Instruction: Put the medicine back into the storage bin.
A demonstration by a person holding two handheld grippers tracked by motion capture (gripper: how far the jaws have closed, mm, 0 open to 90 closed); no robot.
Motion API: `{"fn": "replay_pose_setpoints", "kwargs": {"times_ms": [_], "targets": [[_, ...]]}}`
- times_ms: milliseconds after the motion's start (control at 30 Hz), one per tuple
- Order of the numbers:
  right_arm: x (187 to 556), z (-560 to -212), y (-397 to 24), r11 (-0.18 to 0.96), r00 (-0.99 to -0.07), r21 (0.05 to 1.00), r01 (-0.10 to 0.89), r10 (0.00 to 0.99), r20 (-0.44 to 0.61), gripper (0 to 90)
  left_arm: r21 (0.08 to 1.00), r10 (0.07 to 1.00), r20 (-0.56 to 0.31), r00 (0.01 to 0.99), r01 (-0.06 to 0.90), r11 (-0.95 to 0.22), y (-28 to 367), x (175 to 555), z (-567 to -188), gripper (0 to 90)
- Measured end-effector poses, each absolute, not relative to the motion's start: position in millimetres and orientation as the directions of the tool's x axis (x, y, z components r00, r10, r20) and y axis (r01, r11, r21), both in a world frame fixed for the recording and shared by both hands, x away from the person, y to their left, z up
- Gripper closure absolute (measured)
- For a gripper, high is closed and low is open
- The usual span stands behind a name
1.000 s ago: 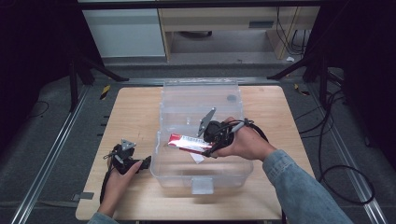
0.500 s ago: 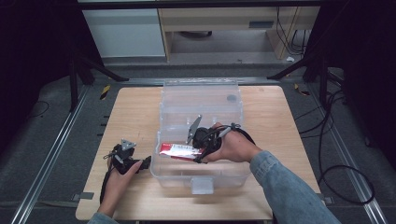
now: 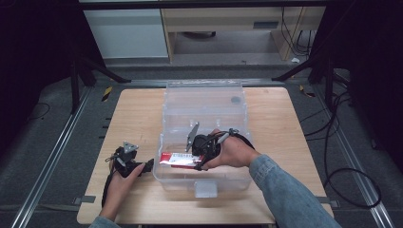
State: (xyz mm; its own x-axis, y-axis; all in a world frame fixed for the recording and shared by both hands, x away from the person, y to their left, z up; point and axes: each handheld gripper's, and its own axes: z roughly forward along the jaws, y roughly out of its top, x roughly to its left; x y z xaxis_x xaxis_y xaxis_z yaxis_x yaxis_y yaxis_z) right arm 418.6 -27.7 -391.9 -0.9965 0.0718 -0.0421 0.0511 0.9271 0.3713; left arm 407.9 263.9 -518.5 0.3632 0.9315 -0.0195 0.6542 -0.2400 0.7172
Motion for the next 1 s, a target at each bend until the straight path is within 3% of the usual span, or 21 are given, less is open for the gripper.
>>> {"fn": "replay_pose_setpoints", "kwargs": {"times_ms": [1000], "targets": [[422.9,-410.1,-14.1,0.94,-1.0,0.341,0.013,0.02,-0.017,51.5,0.717,0.931,-0.02,0.365,0.654,-0.241,264.0,408.0,-518.5,0.0]]}}
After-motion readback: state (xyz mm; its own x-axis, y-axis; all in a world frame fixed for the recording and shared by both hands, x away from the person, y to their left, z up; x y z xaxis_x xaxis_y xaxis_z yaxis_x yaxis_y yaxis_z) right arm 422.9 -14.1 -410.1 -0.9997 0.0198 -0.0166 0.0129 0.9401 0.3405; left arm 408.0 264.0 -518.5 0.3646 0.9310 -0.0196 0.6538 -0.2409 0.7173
